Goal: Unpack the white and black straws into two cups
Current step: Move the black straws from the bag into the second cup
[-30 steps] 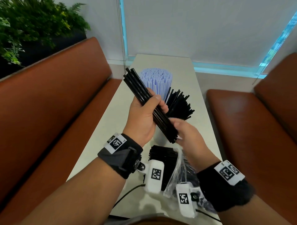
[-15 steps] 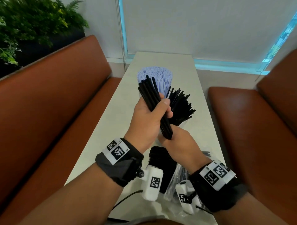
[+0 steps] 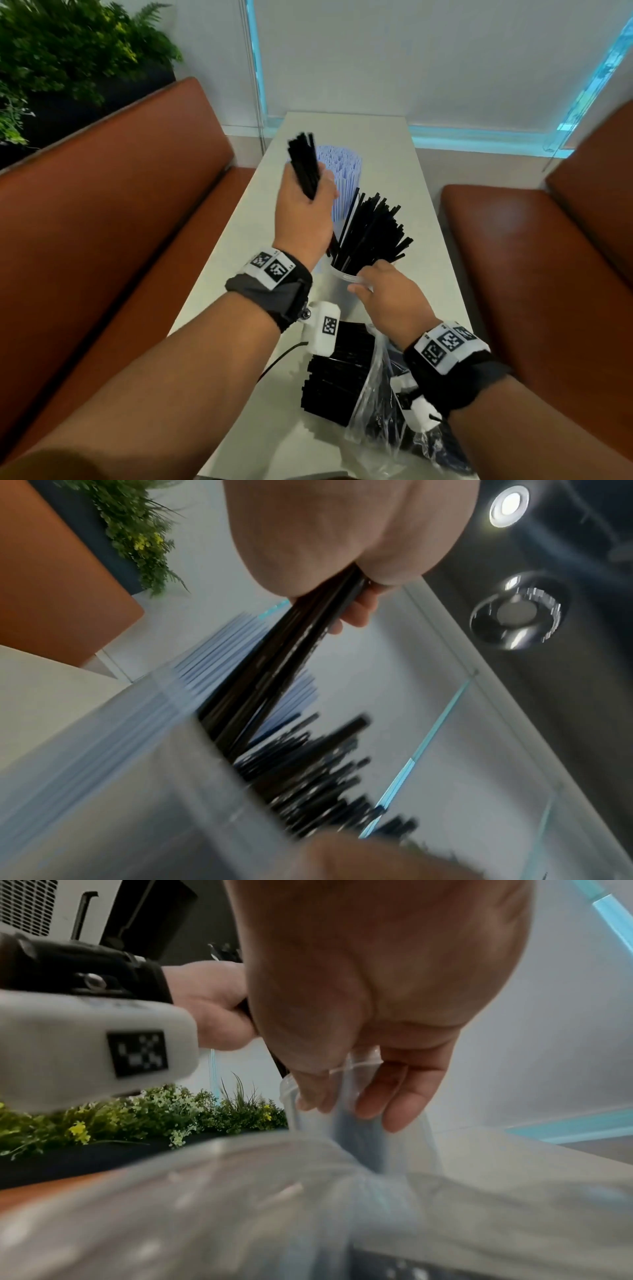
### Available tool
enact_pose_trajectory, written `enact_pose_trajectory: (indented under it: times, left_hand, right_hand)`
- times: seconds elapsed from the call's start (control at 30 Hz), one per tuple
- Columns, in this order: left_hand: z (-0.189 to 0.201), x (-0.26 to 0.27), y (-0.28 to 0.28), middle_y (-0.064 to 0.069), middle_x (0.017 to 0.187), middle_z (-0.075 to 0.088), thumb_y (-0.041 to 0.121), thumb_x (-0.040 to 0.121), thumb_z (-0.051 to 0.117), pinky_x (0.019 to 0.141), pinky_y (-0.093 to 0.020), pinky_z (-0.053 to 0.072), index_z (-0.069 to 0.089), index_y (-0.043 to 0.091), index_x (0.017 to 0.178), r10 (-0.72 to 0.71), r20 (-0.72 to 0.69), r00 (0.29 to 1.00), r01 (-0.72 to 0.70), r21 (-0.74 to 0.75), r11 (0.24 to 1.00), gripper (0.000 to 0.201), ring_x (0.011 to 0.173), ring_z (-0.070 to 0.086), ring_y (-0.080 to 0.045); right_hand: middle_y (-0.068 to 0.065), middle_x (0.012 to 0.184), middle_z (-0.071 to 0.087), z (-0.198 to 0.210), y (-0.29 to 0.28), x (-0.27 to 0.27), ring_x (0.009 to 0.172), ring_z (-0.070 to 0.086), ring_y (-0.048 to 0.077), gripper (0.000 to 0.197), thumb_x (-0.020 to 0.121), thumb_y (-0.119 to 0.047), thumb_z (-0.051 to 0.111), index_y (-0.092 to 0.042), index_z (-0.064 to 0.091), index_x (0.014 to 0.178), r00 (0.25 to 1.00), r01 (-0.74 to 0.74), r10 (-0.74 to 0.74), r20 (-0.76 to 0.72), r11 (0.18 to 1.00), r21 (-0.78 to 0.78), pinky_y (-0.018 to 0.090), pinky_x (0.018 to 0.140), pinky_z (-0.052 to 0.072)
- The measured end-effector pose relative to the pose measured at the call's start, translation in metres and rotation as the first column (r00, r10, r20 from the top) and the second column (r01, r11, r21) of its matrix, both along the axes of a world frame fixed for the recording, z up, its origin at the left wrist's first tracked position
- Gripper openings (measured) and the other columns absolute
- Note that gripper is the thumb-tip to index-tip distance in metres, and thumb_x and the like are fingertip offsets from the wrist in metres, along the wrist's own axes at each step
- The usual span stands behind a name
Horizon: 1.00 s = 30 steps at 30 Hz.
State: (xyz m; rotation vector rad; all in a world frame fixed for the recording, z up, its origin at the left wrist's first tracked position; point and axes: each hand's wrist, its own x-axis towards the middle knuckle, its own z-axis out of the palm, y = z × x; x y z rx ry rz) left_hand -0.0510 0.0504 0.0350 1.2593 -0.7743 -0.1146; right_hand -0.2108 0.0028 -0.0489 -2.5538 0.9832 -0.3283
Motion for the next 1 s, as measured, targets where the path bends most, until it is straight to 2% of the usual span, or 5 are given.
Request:
enact_pose_trajectory:
  times: [0.27,0.47,0.7,0.9,1.0]
  left_hand:
    - [-0.044,0.008,-0.022,0.006,0.077,0.06,0.032,0.091,0.064,0.061,-0.026,0.043,0.056,0.022,0.087,-0.19,0.294,0.937,-0.008,0.561,0.828,0.014,0.071,0.058,-0.008]
    - [-0.058,0.009,-0.026,-0.008,0.124,0.045,0.04,0.09,0.068,0.096,-0.025,0.03,0.056,0.013,0.127,-0.351,0.407,0.844,-0.105,0.765,0.636,0.047,0.121,0.038,-0.024]
    - [-0.046,0.016,-0.001,-0.001,0.141,0.04,0.051,0.086,0.071,0.113,-0.03,0.031,0.041,0.02,0.148,-0.428,0.272,0.862,0.086,0.754,0.651,0.075,0.135,0.039,-0.017]
    - [-0.063,0.016,0.056,0.006,0.114,0.057,0.032,0.094,0.067,0.083,-0.005,0.044,0.057,0.025,0.132,-0.108,0.175,0.979,0.014,0.468,0.884,0.04,0.102,0.056,0.005]
    - [-0.081,0.012,0.082,0.007,0.098,0.066,0.03,0.096,0.064,0.08,-0.016,0.049,0.065,0.03,0.111,-0.067,0.123,0.99,-0.003,0.496,0.868,0.015,0.086,0.061,-0.002]
  right_hand:
    - [-0.006,0.088,0.042,-0.003,-0.004,0.005,0.071,0.048,0.014,0.023,0.101,-0.036,0.056,-0.018,0.052,0.087,1.0,-0.021,0.021,0.022,1.0,0.022,0.029,0.062,0.034]
    - [0.002,0.111,0.057,-0.001,-0.005,0.007,0.093,0.06,0.02,0.029,0.1,-0.035,0.056,-0.015,0.064,0.119,1.0,-0.024,0.023,0.016,0.999,0.04,0.032,0.076,0.047]
    - [0.001,0.113,0.055,-0.002,-0.005,0.007,0.092,0.06,0.02,0.032,0.1,-0.037,0.054,-0.016,0.062,0.123,1.0,-0.025,0.025,0.004,1.0,0.018,0.031,0.075,0.047]
    - [-0.008,0.105,0.047,0.0,-0.005,-0.005,0.088,0.06,0.018,0.012,0.1,-0.03,0.055,-0.021,0.059,0.106,0.996,-0.076,0.076,0.057,0.997,-0.005,0.033,0.075,0.048]
    - [-0.02,0.107,0.048,0.003,0.001,-0.019,0.072,0.057,0.003,0.015,0.097,-0.027,0.055,-0.032,0.061,0.11,0.969,-0.053,0.058,0.241,0.998,-0.027,0.019,0.065,0.041]
